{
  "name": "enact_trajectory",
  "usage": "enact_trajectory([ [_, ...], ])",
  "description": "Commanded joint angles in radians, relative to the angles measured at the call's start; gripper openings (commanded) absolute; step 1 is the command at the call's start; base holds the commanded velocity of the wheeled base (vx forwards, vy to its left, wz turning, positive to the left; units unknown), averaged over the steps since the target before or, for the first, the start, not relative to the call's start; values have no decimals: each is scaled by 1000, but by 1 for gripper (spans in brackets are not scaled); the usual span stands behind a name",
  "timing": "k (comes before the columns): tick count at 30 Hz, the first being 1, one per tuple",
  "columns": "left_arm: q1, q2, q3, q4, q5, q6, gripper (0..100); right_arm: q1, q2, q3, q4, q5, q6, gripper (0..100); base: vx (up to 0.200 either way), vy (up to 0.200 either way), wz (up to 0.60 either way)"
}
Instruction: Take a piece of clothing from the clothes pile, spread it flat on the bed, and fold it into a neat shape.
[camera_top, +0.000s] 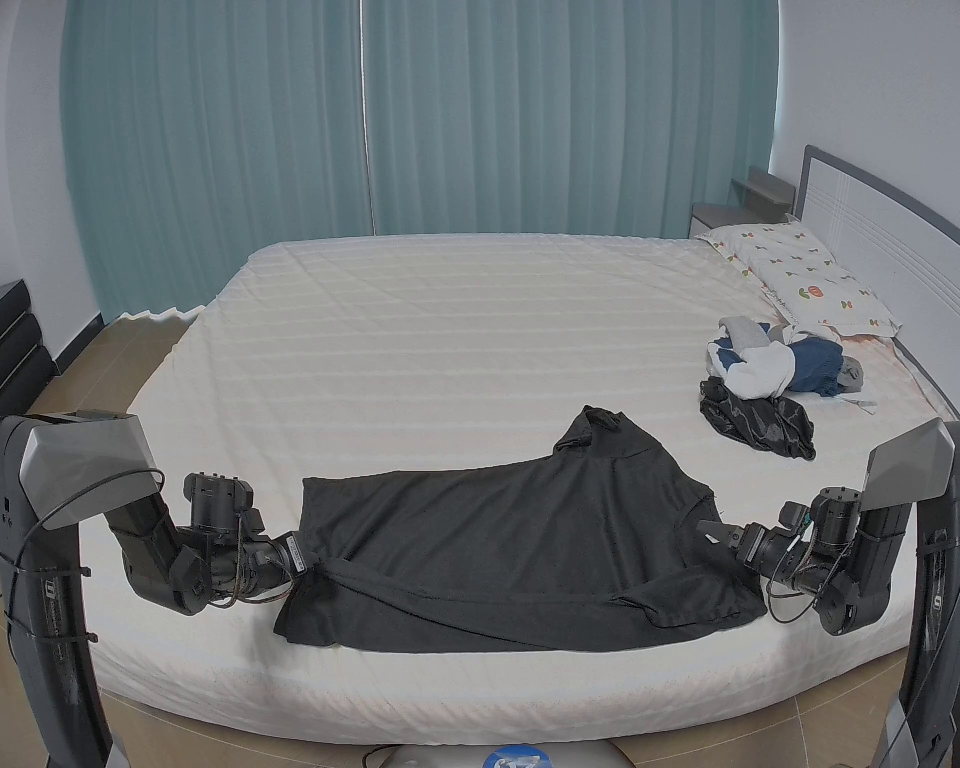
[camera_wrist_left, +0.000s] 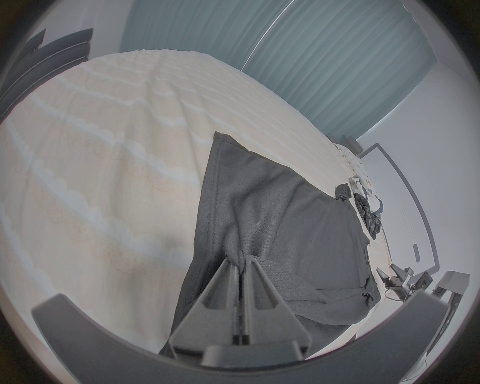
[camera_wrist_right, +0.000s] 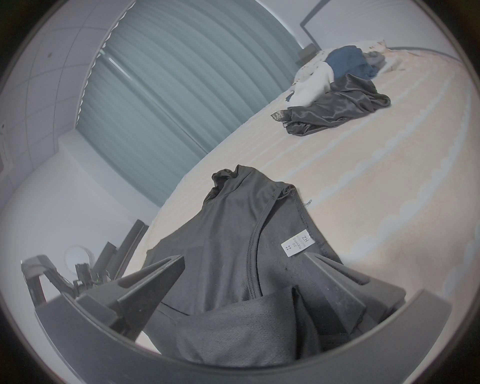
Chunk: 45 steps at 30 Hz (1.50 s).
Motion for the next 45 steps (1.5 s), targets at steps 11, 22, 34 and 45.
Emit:
enact_trajectory([
  [11, -1, -8, 15, -5, 3, -5, 0, 26, 62, -30, 65, 1, -129, 100, 0, 0, 0],
  [22, 0, -8, 15, -5, 3, -5, 0, 21, 71, -21, 65, 3, -136, 0, 0, 0, 0],
  [34, 0, -6, 22, -5, 3, -8, 0, -5, 59, -24, 45, 10, -109, 0, 0, 0, 0],
  [45, 0, -6, 19, -8, 29, -55, 0, -43, 25, -26, -10, 10, -17, 0, 0, 0, 0],
])
